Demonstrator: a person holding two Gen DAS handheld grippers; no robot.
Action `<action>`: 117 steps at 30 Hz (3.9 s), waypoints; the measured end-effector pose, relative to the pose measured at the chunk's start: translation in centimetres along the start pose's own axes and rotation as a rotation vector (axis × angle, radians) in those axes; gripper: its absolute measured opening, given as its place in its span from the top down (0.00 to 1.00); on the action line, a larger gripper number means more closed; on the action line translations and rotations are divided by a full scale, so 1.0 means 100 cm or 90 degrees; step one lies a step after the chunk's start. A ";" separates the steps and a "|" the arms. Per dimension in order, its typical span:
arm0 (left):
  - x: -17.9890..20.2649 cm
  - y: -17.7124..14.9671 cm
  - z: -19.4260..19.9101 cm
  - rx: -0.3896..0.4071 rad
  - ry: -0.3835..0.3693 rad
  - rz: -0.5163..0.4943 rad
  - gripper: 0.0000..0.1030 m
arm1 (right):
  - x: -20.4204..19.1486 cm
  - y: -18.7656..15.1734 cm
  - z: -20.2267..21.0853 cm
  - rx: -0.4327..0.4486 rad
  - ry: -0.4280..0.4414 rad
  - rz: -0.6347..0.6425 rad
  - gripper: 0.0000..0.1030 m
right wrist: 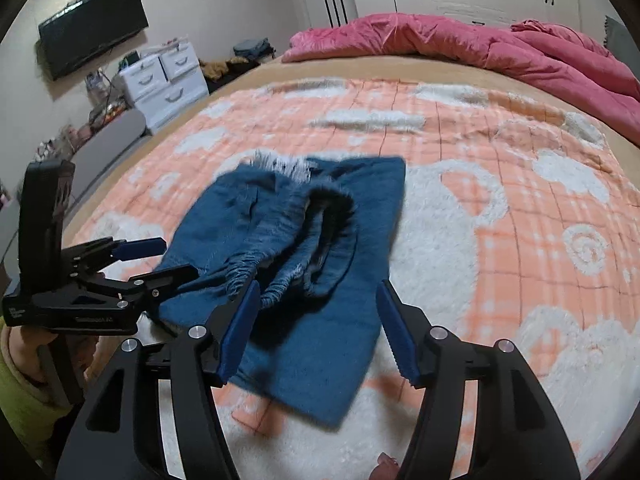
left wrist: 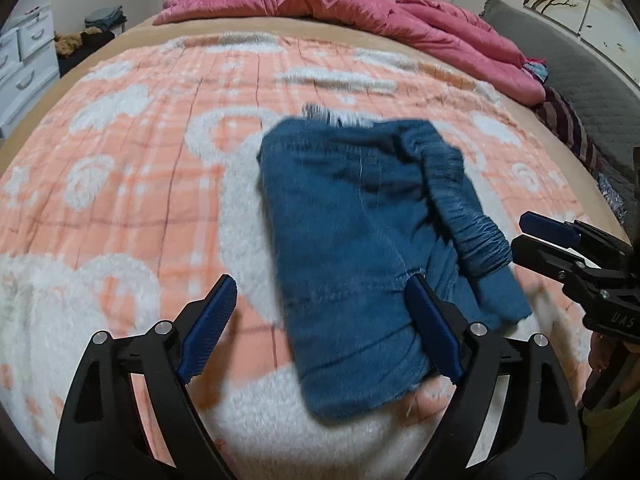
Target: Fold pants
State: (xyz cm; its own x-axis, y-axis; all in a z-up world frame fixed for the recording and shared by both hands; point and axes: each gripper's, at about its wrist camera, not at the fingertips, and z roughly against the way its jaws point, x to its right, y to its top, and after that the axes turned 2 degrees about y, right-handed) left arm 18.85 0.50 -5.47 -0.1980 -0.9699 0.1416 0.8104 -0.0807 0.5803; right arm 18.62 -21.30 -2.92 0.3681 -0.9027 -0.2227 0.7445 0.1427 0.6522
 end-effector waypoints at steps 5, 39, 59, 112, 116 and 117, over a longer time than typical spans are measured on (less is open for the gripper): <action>-0.004 -0.013 -0.007 -0.006 -0.006 0.017 0.23 | 0.002 -0.015 -0.020 -0.045 -0.020 -0.002 0.42; 0.020 -0.040 0.113 0.127 0.011 0.001 0.09 | -0.029 -0.047 0.105 0.123 -0.067 -0.015 0.06; 0.038 -0.097 0.135 0.134 0.019 0.005 0.09 | -0.056 -0.083 0.133 0.138 -0.096 -0.006 0.04; 0.033 -0.142 0.090 0.053 0.046 0.024 0.09 | -0.055 -0.146 0.088 0.069 -0.153 -0.032 0.04; 0.032 -0.142 0.090 0.046 0.048 0.031 0.09 | -0.053 -0.146 0.087 0.066 -0.156 -0.033 0.04; 0.032 -0.143 0.090 0.045 0.047 0.031 0.09 | -0.053 -0.146 0.087 0.066 -0.157 -0.032 0.04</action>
State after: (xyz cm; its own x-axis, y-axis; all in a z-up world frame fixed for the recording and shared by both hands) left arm 1.71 0.65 -6.11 -0.1163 -0.9867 0.1132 0.7771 -0.0194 0.6290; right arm 0.97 -22.08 -4.93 0.1758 -0.9810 -0.0825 0.6924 0.0637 0.7187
